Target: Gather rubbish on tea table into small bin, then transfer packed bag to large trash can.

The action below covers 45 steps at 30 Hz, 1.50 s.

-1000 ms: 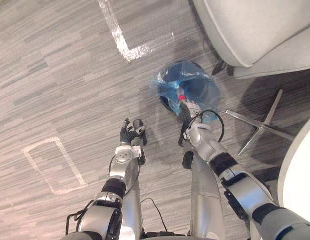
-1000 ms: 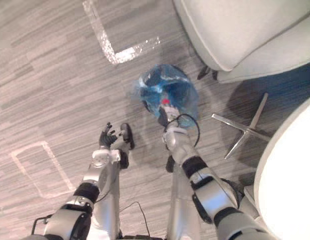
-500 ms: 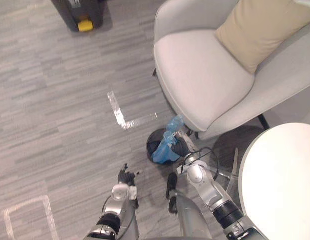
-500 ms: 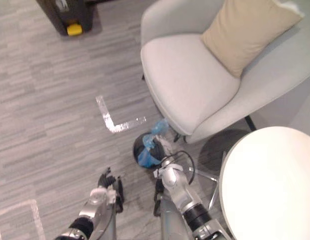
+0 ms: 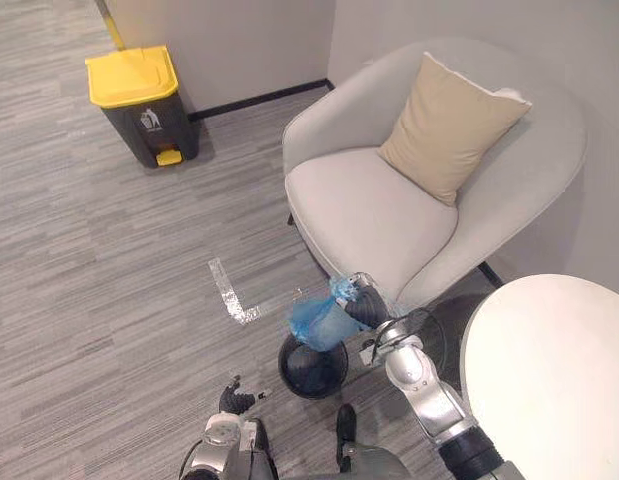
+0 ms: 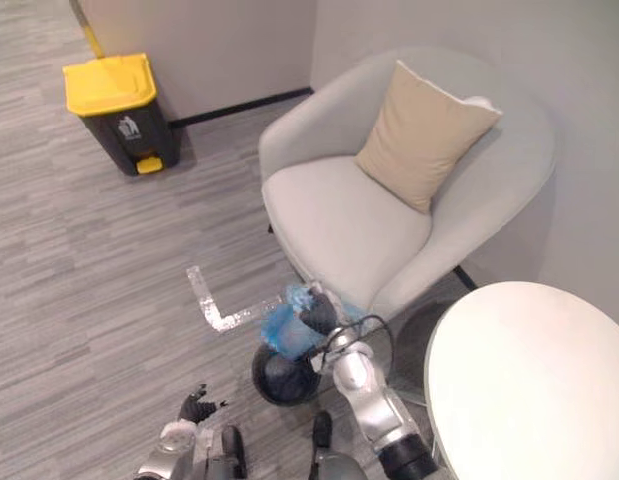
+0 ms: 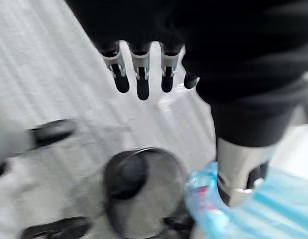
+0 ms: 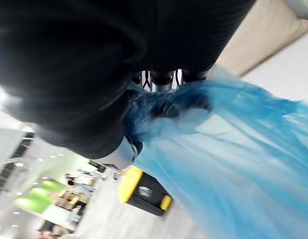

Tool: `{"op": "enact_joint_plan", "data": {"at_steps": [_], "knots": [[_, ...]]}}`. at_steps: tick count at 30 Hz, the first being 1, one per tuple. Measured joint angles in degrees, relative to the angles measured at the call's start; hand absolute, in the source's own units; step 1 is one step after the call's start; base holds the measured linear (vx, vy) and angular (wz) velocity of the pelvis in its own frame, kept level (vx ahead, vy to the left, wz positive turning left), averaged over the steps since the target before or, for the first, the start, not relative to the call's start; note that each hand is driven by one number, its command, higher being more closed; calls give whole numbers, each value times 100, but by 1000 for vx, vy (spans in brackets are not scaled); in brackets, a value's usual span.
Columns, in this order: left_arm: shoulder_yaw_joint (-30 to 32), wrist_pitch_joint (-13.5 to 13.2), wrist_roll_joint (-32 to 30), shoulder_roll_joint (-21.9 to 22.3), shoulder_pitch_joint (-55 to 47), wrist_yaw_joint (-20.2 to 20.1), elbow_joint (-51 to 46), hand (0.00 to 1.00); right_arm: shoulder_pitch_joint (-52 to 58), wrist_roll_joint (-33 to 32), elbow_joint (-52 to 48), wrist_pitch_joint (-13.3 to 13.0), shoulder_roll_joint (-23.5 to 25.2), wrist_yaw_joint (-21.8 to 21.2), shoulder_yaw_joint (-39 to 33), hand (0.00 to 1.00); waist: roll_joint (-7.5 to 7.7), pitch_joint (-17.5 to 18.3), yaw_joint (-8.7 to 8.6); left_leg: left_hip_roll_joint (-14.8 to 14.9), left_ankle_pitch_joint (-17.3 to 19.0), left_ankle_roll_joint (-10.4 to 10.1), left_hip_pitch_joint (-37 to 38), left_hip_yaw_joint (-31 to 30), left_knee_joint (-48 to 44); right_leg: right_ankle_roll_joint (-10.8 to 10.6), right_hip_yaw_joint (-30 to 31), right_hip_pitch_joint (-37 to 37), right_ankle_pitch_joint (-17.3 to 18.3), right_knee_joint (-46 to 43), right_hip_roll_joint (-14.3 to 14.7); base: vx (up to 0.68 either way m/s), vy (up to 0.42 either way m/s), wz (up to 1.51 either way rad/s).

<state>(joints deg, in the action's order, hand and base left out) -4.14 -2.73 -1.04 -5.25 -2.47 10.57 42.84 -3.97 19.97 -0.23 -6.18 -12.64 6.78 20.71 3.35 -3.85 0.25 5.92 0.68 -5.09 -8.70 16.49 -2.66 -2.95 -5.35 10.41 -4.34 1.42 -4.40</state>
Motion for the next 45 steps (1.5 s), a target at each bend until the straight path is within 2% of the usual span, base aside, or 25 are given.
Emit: {"op": "enact_joint_plan", "data": {"at_steps": [5,6,9,11,18,21,26,30,35,41,45], "knots": [[-406,-186,73,-197,-482,-205,-1829,0,-3,-516,-387,-178,-398,-174,7,100,-101,143,18,-116,-88,24,162,-143,385,-74,16,-41,-10,86,-64,-21,2,1],[-502,-332,119,-294,-558,-227,-2365,0,-31,-769,-428,-259,-517,-244,14,100,-129,189,25,-137,-161,12,205,-151,471,-68,19,-46,-19,86,-69,0,0,0],[-596,-614,121,-545,-508,-243,-3074,0,-72,-1274,-631,-337,-729,-399,37,100,-187,276,21,-161,-227,57,312,-142,599,-59,35,-92,-43,94,-66,34,6,-4],[-600,-678,120,-604,-472,-249,-3233,0,-184,-1469,-635,-395,-807,-462,66,100,-191,303,-9,-166,-230,58,352,-129,628,-58,54,-110,-44,105,-59,49,-2,-6],[-1069,-761,120,-877,-165,-474,-3632,0,-717,-2168,-847,-469,-1070,-791,314,100,-191,361,-41,-212,-280,70,519,-62,817,-59,91,-166,-44,125,-25,25,-4,-4],[-1351,-839,119,-1132,155,-606,-3794,0,-907,-2480,-853,-477,-1206,-909,443,100,-203,406,-45,-227,-286,78,591,-41,848,-60,110,-212,-44,124,-29,6,-4,-3],[-1638,-948,120,-1481,535,-757,-4004,0,-996,-2732,-1032,-489,-1313,-1061,556,100,-217,418,-102,-243,-286,79,654,29,852,-62,184,-231,-45,113,-36,-14,-6,-6],[-1860,-959,109,-1623,725,-862,-4005,0,-1145,-2886,-1032,-488,-1466,-1123,743,100,-288,541,-156,-249,-286,78,669,57,854,-62,230,-226,-45,106,-31,-14,-14,-5],[-1968,-987,-90,-1649,928,-860,-4019,0,-1273,-2911,-1031,-488,-1455,-1135,940,100,-328,632,-171,-248,-288,79,682,96,854,-63,276,-218,-48,105,-21,-3,-8,-3],[-2319,-987,-554,-1633,1103,-852,-3968,0,-1632,-2912,-1026,-483,-1303,-1160,1187,100,-287,659,-202,-245,-292,81,665,165,854,-50,368,-200,-153,210,-15,-9,-12,-8],[-2415,-977,-802,-1416,1265,-837,-3491,0,-1660,-2914,-1007,-440,-1185,-1166,1350,100,-261,676,-216,-246,-297,81,670,163,855,-52,376,-221,-172,242,-15,-1,-2,-1]]}}
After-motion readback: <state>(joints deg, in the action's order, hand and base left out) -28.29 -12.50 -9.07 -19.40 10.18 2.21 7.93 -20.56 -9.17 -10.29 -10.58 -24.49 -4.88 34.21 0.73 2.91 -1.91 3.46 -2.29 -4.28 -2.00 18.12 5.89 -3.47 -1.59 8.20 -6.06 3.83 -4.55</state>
